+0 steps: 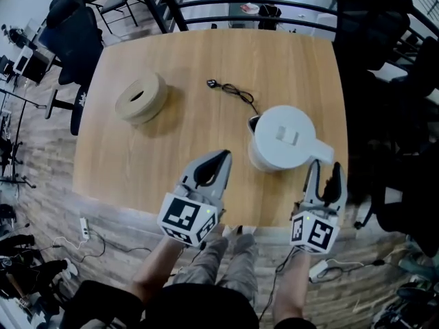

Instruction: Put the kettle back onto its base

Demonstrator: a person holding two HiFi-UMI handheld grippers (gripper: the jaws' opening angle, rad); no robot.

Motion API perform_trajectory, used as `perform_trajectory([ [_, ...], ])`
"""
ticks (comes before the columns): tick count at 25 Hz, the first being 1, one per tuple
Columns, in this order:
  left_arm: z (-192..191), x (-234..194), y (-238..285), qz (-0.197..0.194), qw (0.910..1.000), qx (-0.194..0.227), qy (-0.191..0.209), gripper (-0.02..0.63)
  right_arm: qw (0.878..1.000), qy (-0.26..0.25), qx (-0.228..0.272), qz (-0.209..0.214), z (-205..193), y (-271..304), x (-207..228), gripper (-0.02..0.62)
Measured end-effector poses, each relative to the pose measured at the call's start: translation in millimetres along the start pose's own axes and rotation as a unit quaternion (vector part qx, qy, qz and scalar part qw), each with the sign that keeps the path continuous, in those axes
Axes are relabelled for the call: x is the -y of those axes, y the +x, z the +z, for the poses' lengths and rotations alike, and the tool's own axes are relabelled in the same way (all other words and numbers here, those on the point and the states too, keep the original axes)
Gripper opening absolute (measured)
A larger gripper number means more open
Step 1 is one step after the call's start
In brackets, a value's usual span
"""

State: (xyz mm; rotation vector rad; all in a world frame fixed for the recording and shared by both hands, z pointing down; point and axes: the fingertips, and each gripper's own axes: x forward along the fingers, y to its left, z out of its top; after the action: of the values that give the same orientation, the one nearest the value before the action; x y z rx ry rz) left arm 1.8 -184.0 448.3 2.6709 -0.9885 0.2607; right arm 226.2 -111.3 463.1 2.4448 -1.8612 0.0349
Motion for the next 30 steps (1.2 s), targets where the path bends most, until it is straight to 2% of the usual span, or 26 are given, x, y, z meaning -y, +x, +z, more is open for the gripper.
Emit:
perform_trajectory([
  [10,40.8,23.0,-21.3,-0.016,0.9996,0.02,0.011,-0.003,1.0,-0.012,0.011,-0.002,51.7,-32.6,2.2,0.176],
  [23,77.0,62.1,-53.0,-0.039,0.9978,0.043,0.032,-0.003,1.0,-0.016,0.015,0.004,97.2,-80.7,2.4,0.117],
  [30,93.4,78.4,-76.7,-0.053,0.9962,0.054,0.042,-0.002,0.999,-0.029,0.01,0.01,117.0,-109.5,-11.9,0.086],
])
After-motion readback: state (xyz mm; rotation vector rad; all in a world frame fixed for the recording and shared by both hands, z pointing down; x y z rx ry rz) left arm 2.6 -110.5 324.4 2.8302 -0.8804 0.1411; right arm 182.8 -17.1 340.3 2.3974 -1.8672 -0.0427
